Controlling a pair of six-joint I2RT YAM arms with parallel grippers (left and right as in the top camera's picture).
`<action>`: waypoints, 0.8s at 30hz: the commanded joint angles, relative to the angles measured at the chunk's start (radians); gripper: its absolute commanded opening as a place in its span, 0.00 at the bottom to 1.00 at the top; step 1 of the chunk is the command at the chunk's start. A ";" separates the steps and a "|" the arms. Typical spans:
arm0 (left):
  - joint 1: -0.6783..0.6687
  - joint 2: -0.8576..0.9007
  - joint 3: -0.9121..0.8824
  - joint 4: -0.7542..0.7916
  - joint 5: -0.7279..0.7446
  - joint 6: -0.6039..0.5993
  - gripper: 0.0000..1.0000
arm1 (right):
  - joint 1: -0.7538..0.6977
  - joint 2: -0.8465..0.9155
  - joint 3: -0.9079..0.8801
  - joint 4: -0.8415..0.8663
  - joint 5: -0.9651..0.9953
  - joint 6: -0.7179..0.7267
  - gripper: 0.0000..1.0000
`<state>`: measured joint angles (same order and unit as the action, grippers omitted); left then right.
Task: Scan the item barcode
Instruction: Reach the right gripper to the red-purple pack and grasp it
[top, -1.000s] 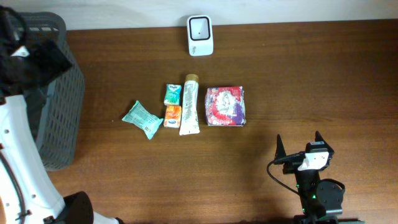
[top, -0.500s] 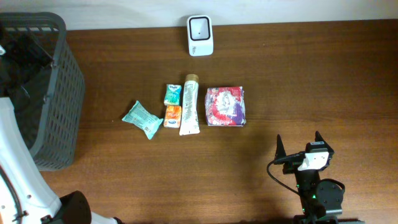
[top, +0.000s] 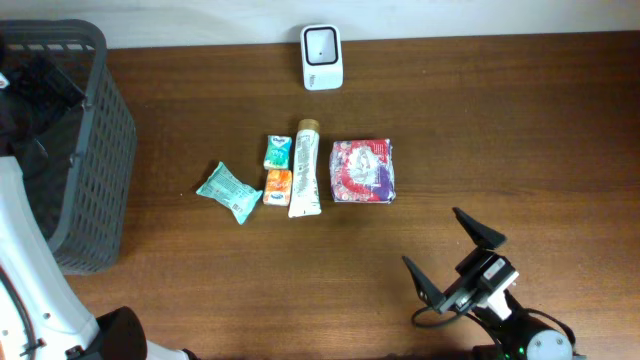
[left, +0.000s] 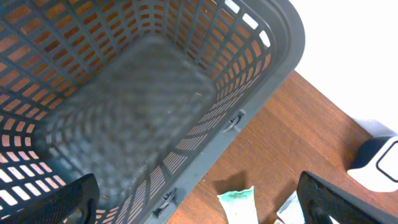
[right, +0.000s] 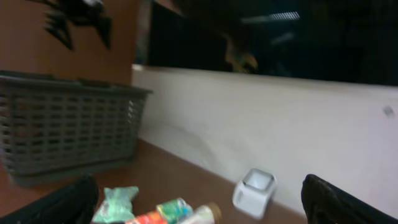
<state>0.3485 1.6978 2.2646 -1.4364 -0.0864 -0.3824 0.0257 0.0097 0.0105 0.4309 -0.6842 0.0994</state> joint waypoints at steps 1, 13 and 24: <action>0.003 0.000 0.007 -0.002 -0.015 0.017 0.99 | -0.005 -0.006 -0.003 0.126 -0.021 0.011 0.99; 0.003 0.000 0.007 -0.002 -0.015 0.017 0.99 | -0.007 0.450 0.573 -0.375 0.095 -0.239 0.99; 0.003 0.000 0.007 -0.002 -0.015 0.016 0.99 | -0.006 1.273 1.150 -1.011 -0.361 -0.106 0.99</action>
<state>0.3485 1.6981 2.2646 -1.4406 -0.0906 -0.3824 0.0193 1.1793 1.1332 -0.5461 -0.8120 -0.0772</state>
